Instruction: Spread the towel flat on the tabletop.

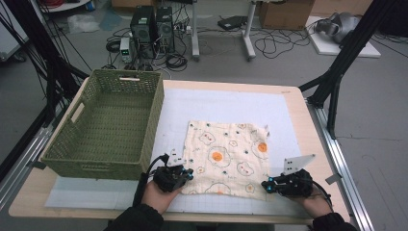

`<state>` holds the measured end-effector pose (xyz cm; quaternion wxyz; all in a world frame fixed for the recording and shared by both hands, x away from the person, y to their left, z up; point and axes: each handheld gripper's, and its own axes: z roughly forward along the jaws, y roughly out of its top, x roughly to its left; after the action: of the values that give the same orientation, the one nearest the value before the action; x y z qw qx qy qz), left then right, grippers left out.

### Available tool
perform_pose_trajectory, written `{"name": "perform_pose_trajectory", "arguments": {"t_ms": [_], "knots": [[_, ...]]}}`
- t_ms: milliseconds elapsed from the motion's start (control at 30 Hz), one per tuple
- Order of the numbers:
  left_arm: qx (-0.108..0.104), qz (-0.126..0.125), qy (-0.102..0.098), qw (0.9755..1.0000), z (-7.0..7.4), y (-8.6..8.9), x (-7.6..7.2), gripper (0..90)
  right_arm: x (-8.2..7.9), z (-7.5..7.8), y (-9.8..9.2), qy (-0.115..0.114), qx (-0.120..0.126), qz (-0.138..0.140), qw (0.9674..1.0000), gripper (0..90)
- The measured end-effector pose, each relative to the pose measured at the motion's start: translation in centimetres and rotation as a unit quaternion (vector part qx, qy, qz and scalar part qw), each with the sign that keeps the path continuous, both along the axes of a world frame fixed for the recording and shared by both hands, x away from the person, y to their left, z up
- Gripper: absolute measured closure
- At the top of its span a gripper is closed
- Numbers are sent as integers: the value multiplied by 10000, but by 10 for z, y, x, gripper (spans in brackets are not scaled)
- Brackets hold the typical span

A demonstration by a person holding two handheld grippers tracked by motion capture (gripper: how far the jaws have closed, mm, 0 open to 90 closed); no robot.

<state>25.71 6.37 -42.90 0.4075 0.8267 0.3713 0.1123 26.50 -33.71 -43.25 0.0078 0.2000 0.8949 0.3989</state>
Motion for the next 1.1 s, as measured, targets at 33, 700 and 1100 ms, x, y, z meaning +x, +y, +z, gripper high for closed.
{"name": "perform_pose_trajectory", "arguments": {"t_ms": [33,700,1100], "knots": [[0,0,0,10000,0,0,0,879,0,1,-1,16,75,-48,10000,783],[-539,-150,-441,9975,-5,-1,23,551,31,2,-2,-249,435,-1031,9934,437],[-563,-139,-513,9970,-6,4,26,487,24,-3,-2,-364,390,-1109,9924,357]]}}
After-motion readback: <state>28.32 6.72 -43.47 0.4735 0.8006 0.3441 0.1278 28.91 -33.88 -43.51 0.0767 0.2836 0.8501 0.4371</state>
